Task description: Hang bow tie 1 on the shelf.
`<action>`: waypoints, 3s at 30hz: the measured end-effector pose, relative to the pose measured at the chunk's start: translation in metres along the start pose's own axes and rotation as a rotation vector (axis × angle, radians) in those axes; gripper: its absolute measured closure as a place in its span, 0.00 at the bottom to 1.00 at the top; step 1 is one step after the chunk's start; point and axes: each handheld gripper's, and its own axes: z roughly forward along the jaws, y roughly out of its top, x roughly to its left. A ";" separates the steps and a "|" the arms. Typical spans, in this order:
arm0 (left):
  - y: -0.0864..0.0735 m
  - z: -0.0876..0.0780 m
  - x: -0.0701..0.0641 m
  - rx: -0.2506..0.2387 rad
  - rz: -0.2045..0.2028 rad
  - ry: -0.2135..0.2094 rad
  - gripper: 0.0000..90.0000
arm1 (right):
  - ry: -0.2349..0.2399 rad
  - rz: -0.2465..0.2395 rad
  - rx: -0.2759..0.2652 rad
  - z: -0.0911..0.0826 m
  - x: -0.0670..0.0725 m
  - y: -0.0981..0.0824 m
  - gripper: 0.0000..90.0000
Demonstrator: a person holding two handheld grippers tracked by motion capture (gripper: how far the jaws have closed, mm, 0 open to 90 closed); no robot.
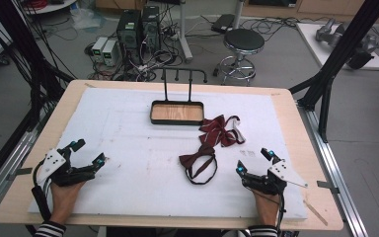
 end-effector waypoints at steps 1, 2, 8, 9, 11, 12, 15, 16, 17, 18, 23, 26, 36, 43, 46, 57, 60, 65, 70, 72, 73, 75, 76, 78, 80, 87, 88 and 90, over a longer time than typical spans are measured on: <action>0.000 0.000 0.000 -0.001 0.000 0.000 0.11 | 0.000 0.009 -0.001 0.000 0.000 0.000 0.04; 0.000 0.000 0.000 -0.003 -0.002 0.002 0.11 | -0.006 0.013 -0.001 0.000 -0.001 0.000 0.03; 0.000 0.000 0.000 -0.001 0.000 0.002 0.11 | 0.002 0.001 0.031 0.003 -0.001 0.004 0.03; 0.000 0.000 0.000 -0.001 0.000 0.002 0.11 | 0.004 -0.006 0.032 0.003 -0.001 0.005 0.03; 0.000 0.000 0.000 -0.001 -0.003 0.001 0.11 | 0.002 -0.003 0.033 0.003 -0.002 0.009 0.03; 0.000 0.000 0.000 -0.002 -0.002 0.001 0.11 | -0.003 0.002 0.033 0.003 -0.003 0.011 0.03; 0.000 0.000 0.000 -0.001 0.000 0.002 0.11 | -0.003 0.015 0.037 0.003 -0.006 0.019 0.03; 0.000 0.000 0.000 -0.001 0.000 0.002 0.11 | -0.001 0.020 0.039 0.004 -0.006 0.022 0.03; 0.000 0.000 0.000 -0.001 -0.002 0.001 0.11 | -0.002 0.019 0.048 0.004 -0.007 0.025 0.03; 0.000 0.000 0.000 -0.001 -0.003 0.001 0.11 | 0.000 0.019 0.056 0.005 -0.007 0.028 0.03; 0.000 0.000 0.000 0.003 -0.001 0.000 0.11 | 0.002 0.003 0.086 0.010 -0.010 0.043 0.03; 0.000 0.000 0.000 0.002 -0.006 0.002 0.11 | 0.004 -0.002 0.101 0.015 -0.011 0.053 0.03; 0.000 0.000 0.001 0.002 -0.007 0.001 0.11 | 0.022 -0.020 0.195 0.042 -0.012 0.077 0.03; 0.000 0.000 0.001 0.003 -0.007 0.001 0.11 | 0.024 -0.026 0.282 0.061 -0.018 0.084 0.04; 0.000 0.000 0.000 0.003 -0.008 0.002 0.11 | 0.012 -0.027 0.318 0.070 -0.021 0.087 0.04; 0.000 0.000 0.001 0.003 -0.013 -0.001 0.11 | -0.008 -0.035 0.430 0.103 -0.026 0.098 0.04; 0.000 0.000 0.001 0.003 -0.013 -0.001 0.11 | -0.010 -0.039 0.456 0.110 -0.026 0.099 0.04; 0.000 0.000 0.001 0.003 -0.010 -0.002 0.11 | -0.013 -0.034 0.480 0.119 -0.028 0.098 0.04; 0.000 0.000 0.001 0.002 -0.013 -0.001 0.11 | -0.005 -0.045 0.513 0.126 -0.030 0.099 0.04; 0.000 0.000 0.001 0.002 -0.012 -0.002 0.11 | -0.006 -0.044 0.522 0.129 -0.031 0.102 0.04; 0.000 0.000 0.001 0.003 -0.012 -0.003 0.11 | -0.005 -0.047 0.523 0.131 -0.032 0.103 0.04; 0.000 0.000 0.001 0.003 -0.014 -0.003 0.11 | -0.005 -0.046 0.535 0.135 -0.032 0.105 0.04; 0.000 0.001 0.001 0.005 -0.015 -0.004 0.11 | -0.010 -0.053 0.538 0.137 -0.032 0.106 0.04; 0.000 0.001 0.001 0.005 -0.014 -0.002 0.11 | -0.003 -0.048 0.551 0.141 -0.032 0.108 0.04; 0.000 0.001 0.001 0.005 -0.013 -0.001 0.11 | 0.002 -0.054 0.569 0.145 -0.032 0.109 0.04; 0.000 0.001 0.001 0.006 -0.013 -0.001 0.11 | 0.026 -0.042 0.604 0.154 -0.033 0.103 0.05; 0.000 0.001 0.001 0.006 -0.013 -0.001 0.11 | 0.030 -0.035 0.610 0.156 -0.033 0.102 0.05; 0.000 0.001 0.001 0.006 -0.012 -0.001 0.11 | 0.038 -0.029 0.620 0.158 -0.033 0.100 0.06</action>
